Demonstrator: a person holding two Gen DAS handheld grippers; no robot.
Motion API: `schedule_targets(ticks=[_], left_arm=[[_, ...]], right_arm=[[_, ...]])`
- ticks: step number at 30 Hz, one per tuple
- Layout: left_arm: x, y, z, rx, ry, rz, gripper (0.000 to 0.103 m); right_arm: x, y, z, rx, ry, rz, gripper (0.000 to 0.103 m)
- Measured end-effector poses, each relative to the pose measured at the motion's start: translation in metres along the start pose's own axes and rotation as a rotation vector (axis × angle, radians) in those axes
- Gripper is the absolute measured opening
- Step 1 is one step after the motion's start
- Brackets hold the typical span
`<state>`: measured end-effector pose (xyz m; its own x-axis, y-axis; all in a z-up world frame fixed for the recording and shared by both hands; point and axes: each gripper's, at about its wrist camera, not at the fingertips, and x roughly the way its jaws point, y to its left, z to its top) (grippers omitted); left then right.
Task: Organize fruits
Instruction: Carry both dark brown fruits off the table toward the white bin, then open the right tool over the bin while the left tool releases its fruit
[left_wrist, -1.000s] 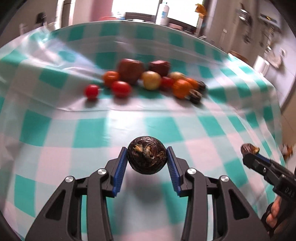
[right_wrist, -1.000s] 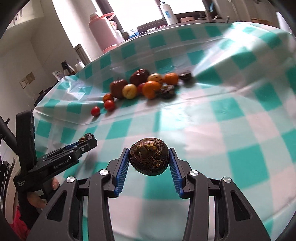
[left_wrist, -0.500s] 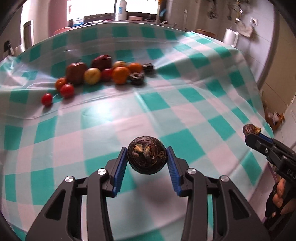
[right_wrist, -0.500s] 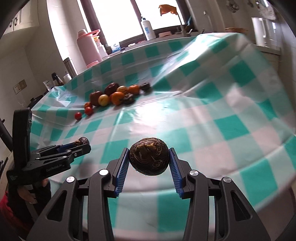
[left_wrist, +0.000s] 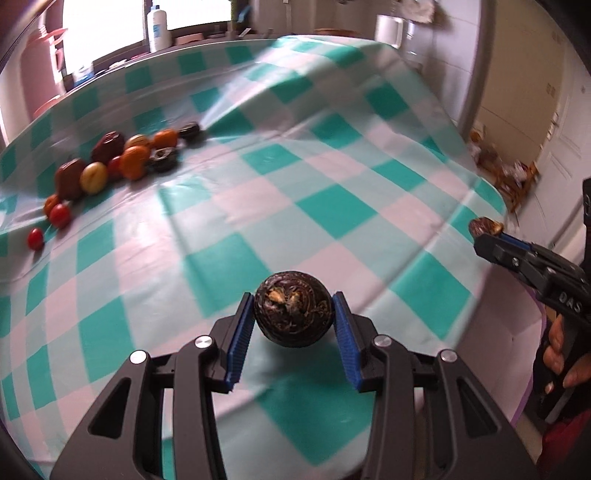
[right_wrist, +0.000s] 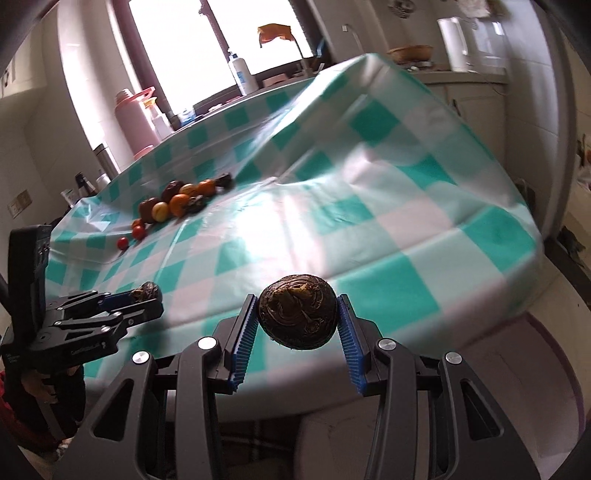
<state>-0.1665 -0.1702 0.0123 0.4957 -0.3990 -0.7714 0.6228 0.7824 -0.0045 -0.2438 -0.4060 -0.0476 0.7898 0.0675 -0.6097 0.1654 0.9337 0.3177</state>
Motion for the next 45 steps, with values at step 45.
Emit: schedule_targets(ticks=[45], left_arm=[[0.157, -0.208, -0.068, 0.505, 0.370, -0.353, 0.045]], right_arm=[[0.049, -0.153, -0.119, 0.167, 0.456, -0.507, 0.044]])
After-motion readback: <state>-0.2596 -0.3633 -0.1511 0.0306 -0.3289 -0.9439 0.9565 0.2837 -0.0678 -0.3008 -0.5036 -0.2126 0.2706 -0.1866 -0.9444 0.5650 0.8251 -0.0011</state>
